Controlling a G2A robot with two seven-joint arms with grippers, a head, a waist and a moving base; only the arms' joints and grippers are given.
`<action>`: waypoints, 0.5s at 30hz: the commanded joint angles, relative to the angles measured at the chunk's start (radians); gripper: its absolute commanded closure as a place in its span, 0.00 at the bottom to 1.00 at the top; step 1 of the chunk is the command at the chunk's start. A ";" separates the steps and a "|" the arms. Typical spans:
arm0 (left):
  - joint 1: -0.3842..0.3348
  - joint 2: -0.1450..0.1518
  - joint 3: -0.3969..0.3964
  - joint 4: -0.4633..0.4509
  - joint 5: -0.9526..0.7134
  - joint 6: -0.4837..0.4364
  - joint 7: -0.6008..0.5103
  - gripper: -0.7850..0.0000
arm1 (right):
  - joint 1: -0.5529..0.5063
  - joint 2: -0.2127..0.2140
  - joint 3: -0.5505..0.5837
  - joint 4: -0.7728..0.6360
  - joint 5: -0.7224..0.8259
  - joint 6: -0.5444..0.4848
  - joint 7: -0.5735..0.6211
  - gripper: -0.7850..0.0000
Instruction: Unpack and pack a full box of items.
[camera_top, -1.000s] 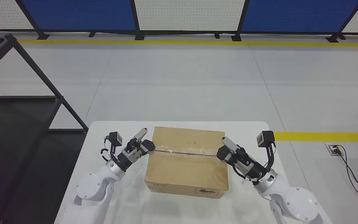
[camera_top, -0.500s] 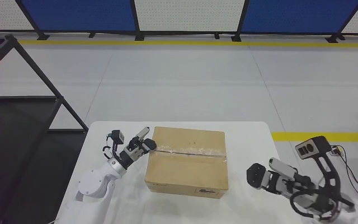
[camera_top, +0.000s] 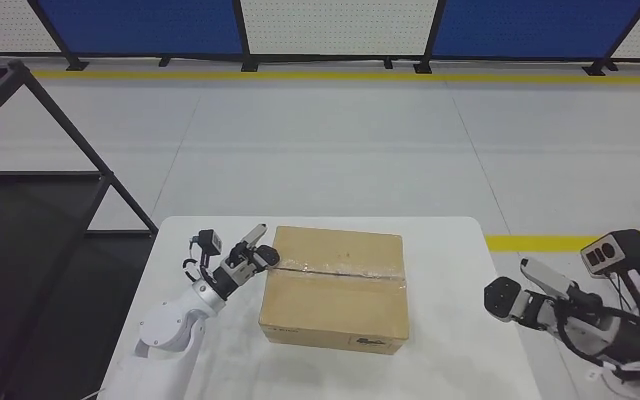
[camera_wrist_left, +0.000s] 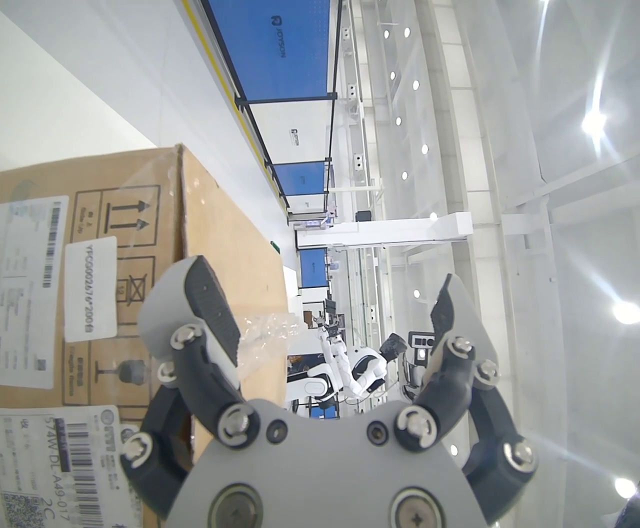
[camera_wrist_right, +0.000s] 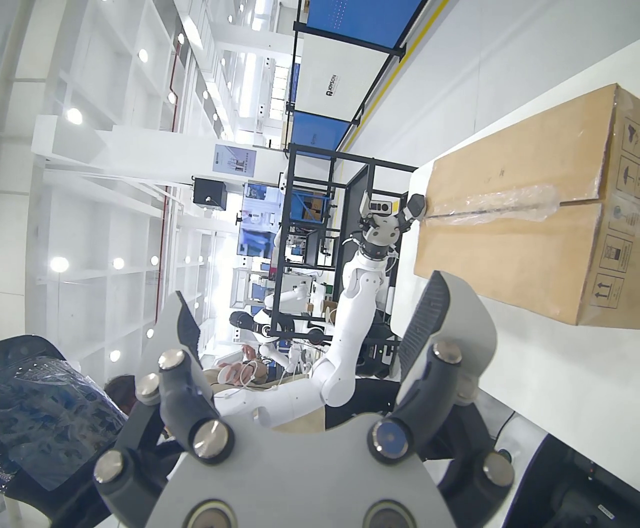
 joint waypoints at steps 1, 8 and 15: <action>0.000 0.000 0.002 -0.001 0.000 -0.001 0.001 0.00 | 0.000 0.000 0.000 0.000 0.000 0.000 0.000 0.00; -0.001 0.001 0.004 -0.002 -0.005 -0.002 0.001 0.00 | -0.012 -0.001 -0.019 0.013 0.007 -0.001 -0.029 0.00; 0.003 0.003 0.004 -0.007 -0.005 -0.008 0.002 0.00 | 0.067 0.004 -0.160 0.095 0.001 0.005 -0.116 0.00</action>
